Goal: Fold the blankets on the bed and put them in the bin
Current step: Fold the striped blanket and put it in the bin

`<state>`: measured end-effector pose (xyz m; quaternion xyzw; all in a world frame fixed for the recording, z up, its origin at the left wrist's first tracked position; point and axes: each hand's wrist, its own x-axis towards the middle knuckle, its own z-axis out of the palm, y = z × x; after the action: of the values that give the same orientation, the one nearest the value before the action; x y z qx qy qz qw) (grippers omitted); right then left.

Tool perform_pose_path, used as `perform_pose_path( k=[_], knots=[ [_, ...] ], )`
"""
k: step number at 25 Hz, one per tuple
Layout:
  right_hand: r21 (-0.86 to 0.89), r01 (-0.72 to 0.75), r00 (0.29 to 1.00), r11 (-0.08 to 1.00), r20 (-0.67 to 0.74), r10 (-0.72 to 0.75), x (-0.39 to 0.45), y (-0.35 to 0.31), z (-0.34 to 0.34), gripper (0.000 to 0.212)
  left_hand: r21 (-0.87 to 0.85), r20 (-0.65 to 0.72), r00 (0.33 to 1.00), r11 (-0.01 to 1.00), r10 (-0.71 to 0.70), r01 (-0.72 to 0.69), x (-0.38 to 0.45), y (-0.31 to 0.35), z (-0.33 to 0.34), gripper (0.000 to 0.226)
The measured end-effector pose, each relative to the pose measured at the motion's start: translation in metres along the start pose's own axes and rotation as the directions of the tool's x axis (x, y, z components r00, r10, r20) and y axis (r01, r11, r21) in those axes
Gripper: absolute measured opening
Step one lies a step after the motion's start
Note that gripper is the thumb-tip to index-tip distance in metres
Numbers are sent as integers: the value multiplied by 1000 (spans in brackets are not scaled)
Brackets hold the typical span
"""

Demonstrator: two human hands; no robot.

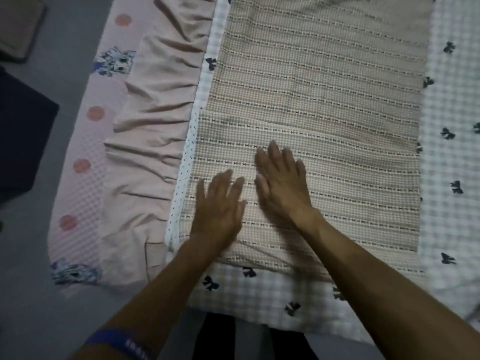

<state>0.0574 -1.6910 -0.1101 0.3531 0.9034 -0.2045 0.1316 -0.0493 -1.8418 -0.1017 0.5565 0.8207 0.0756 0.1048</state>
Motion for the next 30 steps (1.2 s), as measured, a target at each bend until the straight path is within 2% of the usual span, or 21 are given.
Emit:
perform_pose_path(
  k=[1,2,3,5,6,7,9,10,11,12,13,16,18,19,21,25,27,30],
  knots=[
    [-23,-52,999,998,-14,51,-11,25,8,59,54,85,984,986,154,-159,-1,-7,12,55],
    [-45,-151,988,988,-20,150,-34,59,18,59,131,164,966,966,202,-224,-12,-27,20,59],
    [-51,-292,956,955,-33,291,-65,95,28,60,225,193,972,958,132,-175,-33,-55,25,61],
    [-31,-584,810,811,-80,580,-123,144,36,63,312,108,989,948,-101,63,-75,-91,16,61],
    [-27,-664,746,747,-91,660,-142,150,36,63,326,100,984,939,-151,111,-85,-86,8,61],
    [-22,-654,753,756,-106,649,-151,142,37,63,335,139,984,941,-110,57,-86,-69,5,63],
    [-65,-409,911,910,-94,402,-164,112,50,64,240,244,962,954,123,-182,-86,-28,12,75],
    [-67,-276,960,959,-67,272,-176,105,63,65,228,279,946,945,167,-234,-85,-20,16,85],
    [-70,-196,981,978,-19,195,-193,106,71,68,268,324,934,933,148,-240,-86,-22,17,95],
    [-83,-189,982,978,6,190,-208,115,75,73,306,346,933,928,102,-215,-85,-31,18,99],
    [-109,-223,975,969,-5,224,-220,129,78,80,350,332,940,914,83,-204,-83,-41,17,92],
    [-260,-339,940,904,-74,332,-231,153,74,92,443,241,960,864,144,-241,-76,-40,14,46],
    [-288,-355,930,890,-211,302,-226,161,68,70,445,195,957,850,216,-283,-64,-36,14,24],
    [-310,-345,925,886,-274,264,-226,166,64,58,439,218,954,852,206,-284,-61,-39,12,20],
    [-337,-313,920,888,-339,196,-232,177,50,47,402,246,960,887,133,-226,-57,-49,5,19],
    [-392,-289,922,873,-361,143,-243,179,20,29,382,106,991,917,77,-112,-62,-34,-23,25],
    [-391,-284,935,875,-315,162,-270,169,12,26,392,157,987,916,24,-84,-85,-22,-46,23],
    [-414,-248,968,876,-141,208,-335,154,13,24,360,277,960,931,-38,-67,-149,-10,-75,23]
  ],
)
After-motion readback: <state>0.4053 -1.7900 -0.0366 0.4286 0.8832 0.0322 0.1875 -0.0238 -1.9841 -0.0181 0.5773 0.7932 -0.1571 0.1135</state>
